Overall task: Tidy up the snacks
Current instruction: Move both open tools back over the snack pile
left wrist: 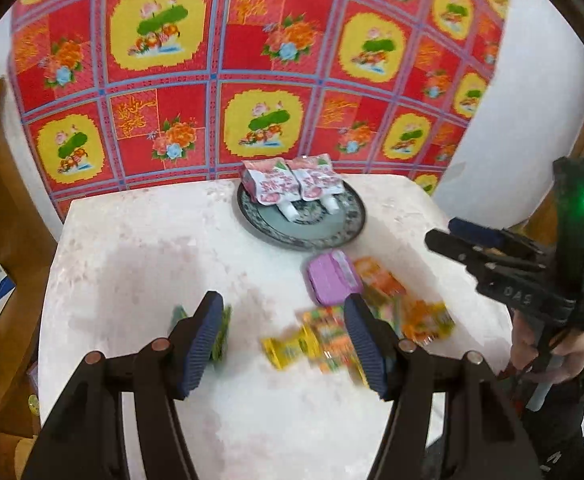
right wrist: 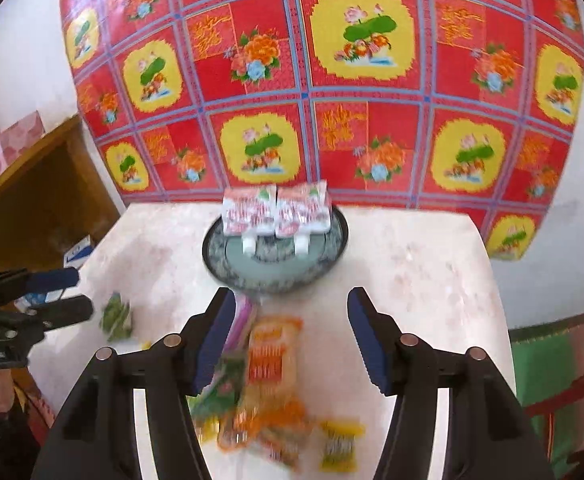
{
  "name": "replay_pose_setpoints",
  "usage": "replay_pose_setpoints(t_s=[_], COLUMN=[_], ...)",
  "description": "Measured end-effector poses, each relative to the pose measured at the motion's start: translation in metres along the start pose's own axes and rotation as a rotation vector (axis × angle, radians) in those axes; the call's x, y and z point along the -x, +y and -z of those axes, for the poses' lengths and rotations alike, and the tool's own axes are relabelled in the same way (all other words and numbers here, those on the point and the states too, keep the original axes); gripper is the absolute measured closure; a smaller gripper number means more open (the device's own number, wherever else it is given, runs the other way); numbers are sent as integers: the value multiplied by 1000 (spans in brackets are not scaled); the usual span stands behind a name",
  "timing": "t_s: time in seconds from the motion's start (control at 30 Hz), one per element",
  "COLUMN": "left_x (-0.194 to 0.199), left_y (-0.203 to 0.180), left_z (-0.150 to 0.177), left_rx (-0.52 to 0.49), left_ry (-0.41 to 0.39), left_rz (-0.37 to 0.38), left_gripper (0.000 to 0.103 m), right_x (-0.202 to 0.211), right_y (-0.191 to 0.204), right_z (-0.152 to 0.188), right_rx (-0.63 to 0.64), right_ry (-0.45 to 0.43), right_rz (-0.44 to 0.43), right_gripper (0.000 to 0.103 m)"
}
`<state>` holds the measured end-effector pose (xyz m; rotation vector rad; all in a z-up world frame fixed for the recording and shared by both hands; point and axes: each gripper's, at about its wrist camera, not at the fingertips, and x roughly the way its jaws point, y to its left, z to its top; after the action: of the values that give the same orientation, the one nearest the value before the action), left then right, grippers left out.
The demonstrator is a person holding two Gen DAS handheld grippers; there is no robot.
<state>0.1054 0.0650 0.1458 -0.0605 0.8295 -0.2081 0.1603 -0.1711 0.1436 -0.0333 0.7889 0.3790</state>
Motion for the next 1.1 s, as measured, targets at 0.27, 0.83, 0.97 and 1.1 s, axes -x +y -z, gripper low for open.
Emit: replay_pose_setpoints(t_s=[0.27, 0.83, 0.97, 1.1], left_x=[-6, -39, -46, -50], left_y=[-10, 0, -2, -7], left_z=[66, 106, 99, 84], left_rx=[-9, -20, -117, -199], left_ry=[-7, -107, -129, -113], left_rz=[59, 76, 28, 42], left_gripper=[36, 36, 40, 44], right_x=[19, 33, 27, 16], right_y=[3, 2, 0, -4], right_z=[66, 144, 147, 152], right_rx=[-25, 31, 35, 33], right_ry=[-8, -178, -170, -139], right_rz=[-15, 27, 27, 30], right_gripper=[43, 55, 55, 55])
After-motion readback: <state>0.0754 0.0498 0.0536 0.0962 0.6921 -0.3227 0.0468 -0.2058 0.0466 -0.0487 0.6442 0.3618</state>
